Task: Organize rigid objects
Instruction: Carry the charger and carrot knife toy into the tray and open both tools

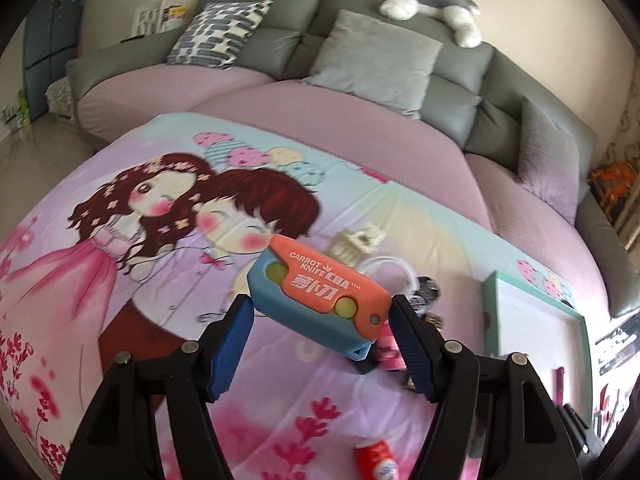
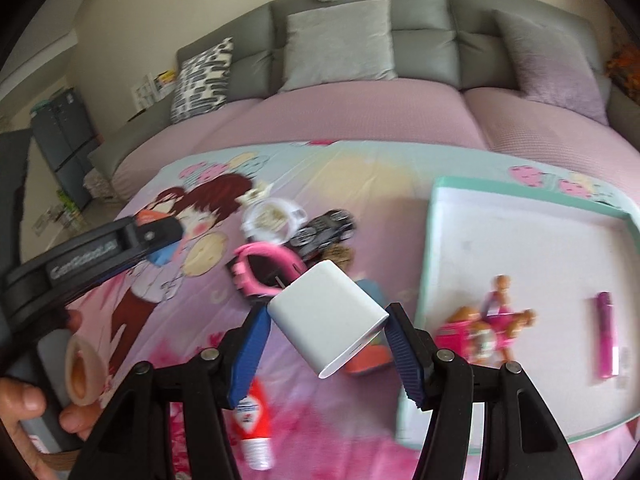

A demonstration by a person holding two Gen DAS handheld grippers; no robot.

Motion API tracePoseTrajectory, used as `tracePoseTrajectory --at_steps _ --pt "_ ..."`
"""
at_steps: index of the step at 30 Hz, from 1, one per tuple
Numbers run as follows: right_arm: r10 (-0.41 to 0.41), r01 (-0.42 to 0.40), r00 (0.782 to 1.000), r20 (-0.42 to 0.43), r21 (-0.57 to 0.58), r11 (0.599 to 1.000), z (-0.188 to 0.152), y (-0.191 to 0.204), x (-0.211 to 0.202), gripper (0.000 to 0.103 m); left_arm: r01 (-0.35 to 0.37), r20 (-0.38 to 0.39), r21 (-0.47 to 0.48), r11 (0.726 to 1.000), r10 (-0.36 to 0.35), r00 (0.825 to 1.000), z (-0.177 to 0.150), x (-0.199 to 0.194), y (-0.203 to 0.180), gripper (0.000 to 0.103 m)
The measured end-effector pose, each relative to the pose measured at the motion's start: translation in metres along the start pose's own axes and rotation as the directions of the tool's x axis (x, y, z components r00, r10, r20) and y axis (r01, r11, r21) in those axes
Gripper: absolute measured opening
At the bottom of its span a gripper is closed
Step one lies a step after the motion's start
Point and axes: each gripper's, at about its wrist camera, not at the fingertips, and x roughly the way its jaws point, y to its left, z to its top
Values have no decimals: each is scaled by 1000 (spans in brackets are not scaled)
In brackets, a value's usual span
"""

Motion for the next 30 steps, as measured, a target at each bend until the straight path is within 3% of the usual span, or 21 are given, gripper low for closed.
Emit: tracePoseTrajectory --at_steps 6,12,20,23,26,28,30 --pt "-111 109 994 22 83 991 4 -50 -17 62 53 7 72 996 -53 999 -4 -6 -37 71" --pt "-261 254 965 18 175 951 2 -108 -37 62 119 -5 166 979 -120 993 -15 -11 -85 71" --pt "-367 351 930 -11 323 879 -9 -172 -64 62 233 -61 300 925 -225 972 -46 -12 -156 71" --pt "-390 374 920 -17 330 867 -11 -182 -69 62 265 -92 343 901 -249 964 -59 -8 -181 71" --pt "-379 359 925 -15 350 865 -13 -190 -72 62 290 -131 380 878 -259 957 -73 -2 -199 70" --pt "-371 352 929 -18 358 865 -16 -194 -71 62 305 -152 398 865 -265 952 -80 2 -208 57" --pt "-366 349 930 -22 360 865 -16 -195 -69 62 319 -170 407 856 -272 947 -84 5 -213 57"
